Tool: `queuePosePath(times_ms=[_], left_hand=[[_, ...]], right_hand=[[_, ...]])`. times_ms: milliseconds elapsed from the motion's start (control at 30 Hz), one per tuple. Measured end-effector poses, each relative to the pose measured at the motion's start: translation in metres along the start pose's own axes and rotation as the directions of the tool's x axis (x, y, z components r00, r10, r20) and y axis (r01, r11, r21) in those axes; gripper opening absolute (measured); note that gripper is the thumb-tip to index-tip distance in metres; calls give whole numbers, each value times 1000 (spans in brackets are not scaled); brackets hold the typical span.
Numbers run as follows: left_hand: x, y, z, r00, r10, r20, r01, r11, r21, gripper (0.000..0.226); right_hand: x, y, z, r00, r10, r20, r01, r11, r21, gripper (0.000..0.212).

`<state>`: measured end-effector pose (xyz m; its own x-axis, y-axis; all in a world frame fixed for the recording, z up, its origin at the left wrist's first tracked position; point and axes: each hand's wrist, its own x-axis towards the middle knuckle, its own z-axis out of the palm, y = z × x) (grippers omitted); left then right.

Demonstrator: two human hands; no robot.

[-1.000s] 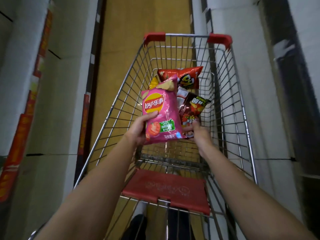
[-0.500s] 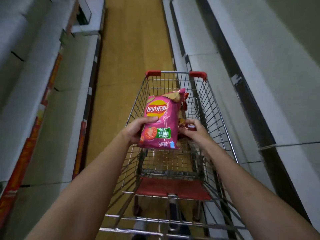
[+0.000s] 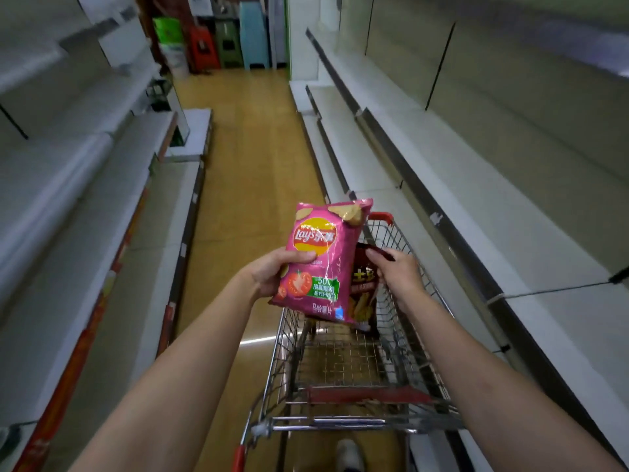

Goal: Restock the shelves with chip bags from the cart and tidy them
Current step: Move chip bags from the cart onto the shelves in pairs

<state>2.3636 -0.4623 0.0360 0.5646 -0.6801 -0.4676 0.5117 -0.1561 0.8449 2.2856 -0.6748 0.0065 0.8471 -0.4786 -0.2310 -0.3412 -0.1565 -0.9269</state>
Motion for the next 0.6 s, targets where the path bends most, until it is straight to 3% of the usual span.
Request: queuePosePath(times_ms=[167, 300, 333, 400, 433, 533, 600], left_hand=[[-25, 16, 19, 981, 9, 192, -32, 992, 120, 103], [-38, 27, 38, 966, 78, 245, -108, 988, 112, 102], [-40, 29, 42, 964, 108, 244, -133, 987, 90, 102], [-46, 33, 47, 959, 175, 222, -186, 982, 30, 101], [-48, 34, 49, 956, 209, 207, -212, 977, -9, 101], [-53, 40, 53, 943, 279, 184, -259, 958, -124, 101], [-58, 45, 56, 929, 304, 211, -277, 950, -147, 98]], right_hand=[[-25, -42, -1, 985, 41, -170, -29, 997, 71, 31], [-43, -67, -13, 989, 22, -143, 2, 986, 166, 20], [-50, -73, -16, 992, 5, -123, 19, 981, 191, 29], [-62, -83, -23, 996, -3, -90, 18, 986, 168, 91], [-69, -86, -26, 998, -9, -69, 18, 991, 135, 101], [-90, -93, -33, 999, -15, 38, 11, 993, 121, 65], [-103, -94, -39, 997, -34, 74, 27, 995, 96, 53]])
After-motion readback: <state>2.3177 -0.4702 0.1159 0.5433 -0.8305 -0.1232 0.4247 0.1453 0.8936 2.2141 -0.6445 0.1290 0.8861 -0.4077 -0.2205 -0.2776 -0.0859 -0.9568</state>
